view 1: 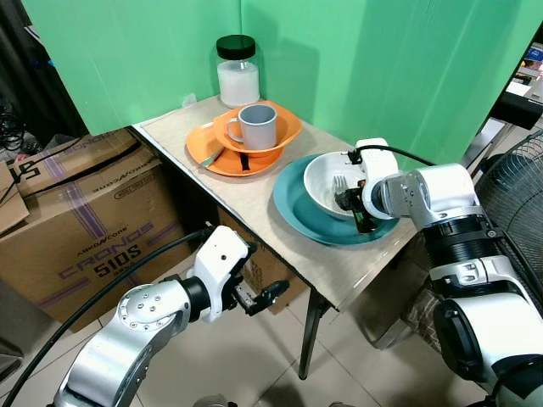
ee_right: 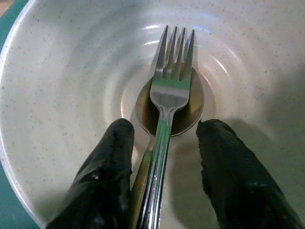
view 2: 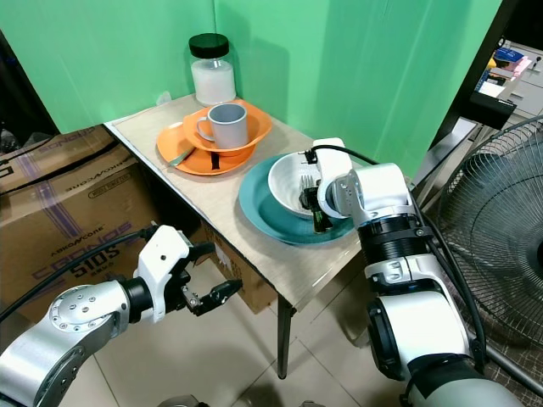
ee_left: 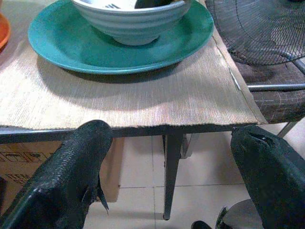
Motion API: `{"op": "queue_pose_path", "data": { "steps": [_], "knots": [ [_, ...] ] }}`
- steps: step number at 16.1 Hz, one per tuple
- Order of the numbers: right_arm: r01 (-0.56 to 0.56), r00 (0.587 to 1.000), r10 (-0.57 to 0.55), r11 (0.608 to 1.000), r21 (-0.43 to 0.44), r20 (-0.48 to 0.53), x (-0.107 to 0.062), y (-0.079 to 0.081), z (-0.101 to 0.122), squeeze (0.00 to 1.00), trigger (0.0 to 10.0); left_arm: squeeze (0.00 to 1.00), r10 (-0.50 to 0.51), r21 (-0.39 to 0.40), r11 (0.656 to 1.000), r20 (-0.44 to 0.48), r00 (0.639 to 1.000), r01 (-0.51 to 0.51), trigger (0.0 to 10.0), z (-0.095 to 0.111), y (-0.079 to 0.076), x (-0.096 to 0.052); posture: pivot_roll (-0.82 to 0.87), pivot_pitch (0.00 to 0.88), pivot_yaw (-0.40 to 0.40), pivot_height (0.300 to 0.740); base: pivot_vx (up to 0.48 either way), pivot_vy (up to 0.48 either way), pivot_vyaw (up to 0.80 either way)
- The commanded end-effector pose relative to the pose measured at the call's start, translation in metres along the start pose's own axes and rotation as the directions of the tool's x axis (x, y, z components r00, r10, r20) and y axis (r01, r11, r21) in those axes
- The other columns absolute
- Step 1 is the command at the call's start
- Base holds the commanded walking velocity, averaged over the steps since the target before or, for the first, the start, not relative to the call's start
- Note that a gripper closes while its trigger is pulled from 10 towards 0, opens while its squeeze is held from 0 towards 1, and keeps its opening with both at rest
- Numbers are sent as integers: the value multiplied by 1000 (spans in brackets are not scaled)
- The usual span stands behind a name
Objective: Setting the table
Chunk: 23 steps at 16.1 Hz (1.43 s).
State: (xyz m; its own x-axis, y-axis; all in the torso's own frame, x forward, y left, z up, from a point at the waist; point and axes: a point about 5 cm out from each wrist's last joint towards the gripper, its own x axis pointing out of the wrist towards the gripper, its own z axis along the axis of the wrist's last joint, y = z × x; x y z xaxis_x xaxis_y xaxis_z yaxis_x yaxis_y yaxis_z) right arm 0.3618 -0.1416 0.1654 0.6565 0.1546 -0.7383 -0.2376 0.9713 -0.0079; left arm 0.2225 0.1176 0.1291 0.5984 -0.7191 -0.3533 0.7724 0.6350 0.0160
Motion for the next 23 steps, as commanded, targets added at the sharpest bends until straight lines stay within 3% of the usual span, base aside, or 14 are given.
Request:
{"op": "queue_pose_path", "data": {
  "steps": [1,12,23],
  "knots": [
    [-1,1000,1,1000,-9,5,-1,2,5,0,0,0,-8,13,1000,12,1000,7,10000,3,-1,1,-6,0,12,740,0,0,0],
    [-33,999,35,998,-59,34,-4,6,10,0,0,0,-6,21,1000,18,1000,5,10000,5,-1,3,-6,0,9,740,0,0,0],
    [-32,974,59,991,-129,217,-22,4,34,0,0,0,3,28,1000,25,1000,-4,10000,5,0,4,-9,0,11,740,0,0,0]
  ]
}}
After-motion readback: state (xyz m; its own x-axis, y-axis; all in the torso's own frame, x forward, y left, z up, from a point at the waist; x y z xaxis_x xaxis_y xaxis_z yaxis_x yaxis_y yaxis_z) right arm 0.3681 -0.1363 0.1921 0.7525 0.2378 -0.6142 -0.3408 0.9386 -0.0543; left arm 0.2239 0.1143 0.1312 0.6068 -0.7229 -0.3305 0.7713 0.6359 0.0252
